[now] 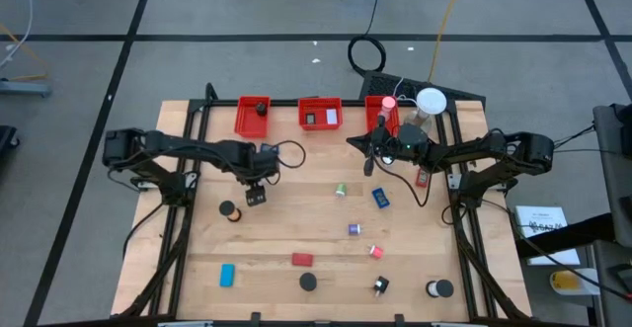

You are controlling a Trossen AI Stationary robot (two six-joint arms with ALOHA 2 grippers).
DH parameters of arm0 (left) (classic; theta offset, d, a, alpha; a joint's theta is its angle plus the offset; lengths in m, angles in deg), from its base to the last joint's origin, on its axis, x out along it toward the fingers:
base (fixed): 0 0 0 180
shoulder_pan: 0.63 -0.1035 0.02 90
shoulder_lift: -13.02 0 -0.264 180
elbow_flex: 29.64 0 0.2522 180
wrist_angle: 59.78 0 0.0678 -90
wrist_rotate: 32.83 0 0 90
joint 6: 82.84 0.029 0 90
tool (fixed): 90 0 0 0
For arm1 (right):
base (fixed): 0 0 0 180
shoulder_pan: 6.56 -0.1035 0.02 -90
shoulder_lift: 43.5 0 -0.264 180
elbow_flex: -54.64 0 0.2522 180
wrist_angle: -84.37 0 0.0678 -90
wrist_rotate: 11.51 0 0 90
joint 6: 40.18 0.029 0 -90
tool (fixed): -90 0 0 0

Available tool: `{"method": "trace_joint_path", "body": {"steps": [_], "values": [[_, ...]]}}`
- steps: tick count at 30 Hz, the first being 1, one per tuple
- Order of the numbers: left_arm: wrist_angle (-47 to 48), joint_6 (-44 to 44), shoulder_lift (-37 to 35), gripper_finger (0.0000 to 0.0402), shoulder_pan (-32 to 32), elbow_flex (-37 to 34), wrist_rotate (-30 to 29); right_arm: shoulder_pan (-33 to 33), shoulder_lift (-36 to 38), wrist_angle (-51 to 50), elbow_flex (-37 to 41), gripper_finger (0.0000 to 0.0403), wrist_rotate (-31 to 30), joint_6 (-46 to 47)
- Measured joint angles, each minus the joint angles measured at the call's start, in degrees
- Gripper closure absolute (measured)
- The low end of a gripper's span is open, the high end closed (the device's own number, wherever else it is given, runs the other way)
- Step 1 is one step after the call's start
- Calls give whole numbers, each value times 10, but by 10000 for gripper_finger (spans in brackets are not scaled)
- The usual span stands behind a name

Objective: Pick & Place Office items
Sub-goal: Put the blue charger adapter into the left red bin

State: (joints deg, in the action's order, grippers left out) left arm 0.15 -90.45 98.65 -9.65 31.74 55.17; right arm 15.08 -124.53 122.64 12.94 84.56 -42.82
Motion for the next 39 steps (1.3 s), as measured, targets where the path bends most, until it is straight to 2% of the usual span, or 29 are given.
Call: {"method": "trace_joint_path", "body": {"steps": [11,18,22,29,33,39], "values": [[0,3,25,263,0,1,1,0,0,0,0,402,0,-2],[59,77,11,268,-21,43,-8,0,0,0,0,402,0,-2],[125,155,-3,268,-76,102,-62,0,0,0,0,402,0,-2],[149,334,-5,268,-225,207,-71,0,0,0,0,402,0,-2],[127,443,5,268,-305,221,-68,0,0,0,0,401,0,-1],[67,536,58,268,-384,220,-55,0,0,0,0,402,0,-1]]}}
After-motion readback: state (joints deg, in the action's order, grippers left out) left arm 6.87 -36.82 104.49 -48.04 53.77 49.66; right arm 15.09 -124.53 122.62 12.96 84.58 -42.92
